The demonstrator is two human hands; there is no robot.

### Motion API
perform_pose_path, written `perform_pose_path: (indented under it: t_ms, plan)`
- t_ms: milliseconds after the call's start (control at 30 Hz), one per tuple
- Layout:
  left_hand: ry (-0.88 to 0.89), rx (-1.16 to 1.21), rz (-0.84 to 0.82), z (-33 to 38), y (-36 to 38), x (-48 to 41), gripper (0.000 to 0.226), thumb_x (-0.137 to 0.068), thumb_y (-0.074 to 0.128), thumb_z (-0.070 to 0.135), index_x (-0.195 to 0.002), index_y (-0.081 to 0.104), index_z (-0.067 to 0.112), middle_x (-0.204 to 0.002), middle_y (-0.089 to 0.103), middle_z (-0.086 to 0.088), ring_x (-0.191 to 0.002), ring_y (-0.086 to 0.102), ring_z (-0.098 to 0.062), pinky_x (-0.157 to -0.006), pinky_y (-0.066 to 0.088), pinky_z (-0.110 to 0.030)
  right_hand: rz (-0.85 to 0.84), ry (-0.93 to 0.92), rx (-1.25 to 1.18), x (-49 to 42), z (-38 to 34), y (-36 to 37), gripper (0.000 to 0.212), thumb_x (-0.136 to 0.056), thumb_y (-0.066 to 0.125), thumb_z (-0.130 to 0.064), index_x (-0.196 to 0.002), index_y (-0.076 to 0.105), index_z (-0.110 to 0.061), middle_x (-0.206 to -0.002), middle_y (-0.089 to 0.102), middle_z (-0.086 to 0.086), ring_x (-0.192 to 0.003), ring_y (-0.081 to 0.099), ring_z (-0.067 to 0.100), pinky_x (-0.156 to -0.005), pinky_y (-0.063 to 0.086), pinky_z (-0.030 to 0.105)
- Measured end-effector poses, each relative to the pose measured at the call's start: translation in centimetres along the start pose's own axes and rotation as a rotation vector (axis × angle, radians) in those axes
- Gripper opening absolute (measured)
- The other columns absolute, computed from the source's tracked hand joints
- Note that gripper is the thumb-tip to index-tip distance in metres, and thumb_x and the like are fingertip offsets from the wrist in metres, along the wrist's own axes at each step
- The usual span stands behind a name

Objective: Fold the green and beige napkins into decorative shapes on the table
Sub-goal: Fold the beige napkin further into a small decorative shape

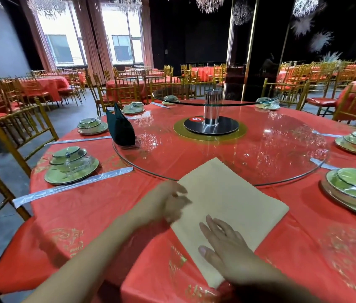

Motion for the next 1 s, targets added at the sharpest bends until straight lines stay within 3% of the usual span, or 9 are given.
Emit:
perform_pose_path:
  t_ms: [33, 100, 267, 333, 500, 667, 767, 867, 1000]
  plan:
    - [0.143, -0.025, -0.165, 2.6, 1.4, 1.2, 0.027, -0.080, 0.063, 0.015, -0.107, 0.061, 0.012, -0.102, 0.062, 0.001, -0.091, 0.054, -0.010, -0.083, 0.043, -0.019, -0.080, 0.016, -0.138, 0.1, 0.1, -0.1, 0.115, -0.051, -0.017, -0.082, -0.149, -0.001, -0.024, -0.145, -0.016, -0.016, -0.142, -0.009, 0.009, -0.114, 0.005, 0.033]
    - [0.332, -0.123, -0.389, 4.7, 4.5, 3.7, 0.039, -0.072, 0.059, 0.007, -0.112, 0.062, 0.006, -0.110, 0.064, -0.008, -0.100, 0.055, -0.021, -0.088, 0.041, -0.028, -0.118, 0.047, -0.416, -0.2, 0.8, -0.6, 0.081, -0.082, 0.009, -0.072, -0.148, -0.001, -0.027, -0.153, -0.004, -0.015, -0.142, -0.006, 0.005, -0.115, 0.000, 0.026]
    - [0.233, -0.167, -0.510, 2.5, 5.0, 3.7, 0.055, -0.069, 0.047, 0.015, -0.123, 0.059, 0.013, -0.131, 0.051, -0.018, -0.116, 0.047, -0.021, -0.098, 0.043, -0.031, -0.098, 0.055, -0.829, 0.0, 3.0, -1.7, 0.045, -0.099, 0.039, -0.023, -0.143, 0.029, -0.022, -0.137, 0.040, -0.015, -0.122, 0.036, -0.006, -0.104, 0.026, 0.014]
    - [0.250, -0.276, -0.502, 2.1, 4.7, 3.3, 0.056, -0.070, 0.046, 0.016, -0.124, 0.059, 0.026, -0.131, 0.050, -0.016, -0.116, 0.046, -0.025, -0.098, 0.041, -0.038, -0.054, 0.023, -0.808, 0.2, 4.2, -2.5, 0.038, -0.094, 0.046, -0.013, -0.131, 0.041, -0.024, -0.125, 0.050, -0.014, -0.107, 0.045, -0.014, -0.092, 0.034, 0.008]
    - [0.245, -0.437, -0.588, 1.9, 5.0, 2.4, 0.063, -0.075, 0.048, 0.014, -0.133, 0.044, 0.037, -0.136, 0.042, 0.000, -0.118, 0.041, -0.024, -0.099, 0.038, -0.038, 0.028, -0.097, -0.686, 1.6, 6.9, -4.8, 0.041, -0.080, 0.048, 0.004, -0.109, 0.054, -0.025, -0.127, 0.049, -0.009, -0.112, 0.055, -0.004, -0.089, 0.042, 0.010]
    - [0.199, -0.295, -0.506, 1.0, 4.8, 1.8, 0.048, -0.066, 0.048, 0.007, -0.113, 0.052, 0.011, -0.118, 0.050, -0.003, -0.107, 0.049, -0.022, -0.091, 0.043, -0.037, -0.019, -0.259, -0.109, 2.7, 9.0, -5.0, 0.058, -0.070, 0.039, -0.033, -0.125, 0.053, -0.025, -0.129, 0.037, -0.022, -0.122, 0.031, -0.010, -0.101, 0.017, 0.002]
    - [0.132, -0.194, -0.480, 0.1, 4.1, 1.5, 0.040, -0.073, 0.048, 0.000, -0.112, 0.059, 0.006, -0.127, 0.045, -0.007, -0.107, 0.053, -0.019, -0.090, 0.039, -0.016, 0.050, -0.270, -0.025, 2.5, 9.5, -5.2, 0.057, -0.071, 0.037, -0.037, -0.125, 0.054, -0.029, -0.125, 0.051, -0.019, -0.116, 0.040, -0.005, -0.099, 0.030, 0.009]
    - [0.091, -0.146, -0.474, -0.8, 3.4, 1.3, 0.038, -0.080, 0.046, 0.018, -0.113, 0.066, 0.013, -0.129, 0.050, -0.003, -0.095, 0.051, -0.005, -0.081, 0.029, 0.001, 0.168, -0.329, 0.051, 2.4, 9.7, -5.6, 0.038, -0.076, 0.050, -0.036, -0.114, 0.052, -0.035, -0.108, 0.066, -0.019, -0.099, 0.057, -0.003, -0.083, 0.047, 0.017]
    - [0.158, -0.119, -0.400, -1.3, 3.0, 1.6, 0.043, -0.079, 0.044, 0.030, -0.112, 0.065, 0.015, -0.121, 0.058, -0.002, -0.113, 0.049, -0.009, -0.096, 0.030, -0.007, 0.220, -0.368, 0.026, 2.8, 9.7, -5.4, 0.025, -0.088, 0.048, -0.034, -0.112, 0.056, -0.034, -0.106, 0.067, -0.019, -0.094, 0.061, -0.001, -0.077, 0.050, 0.019]
Point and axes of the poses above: each hand's wrist, its own x-axis away from the middle knuckle, its own y-axis out of the palm, z = x × y, the point moved 6 cm from there along -x, towards the middle knuckle
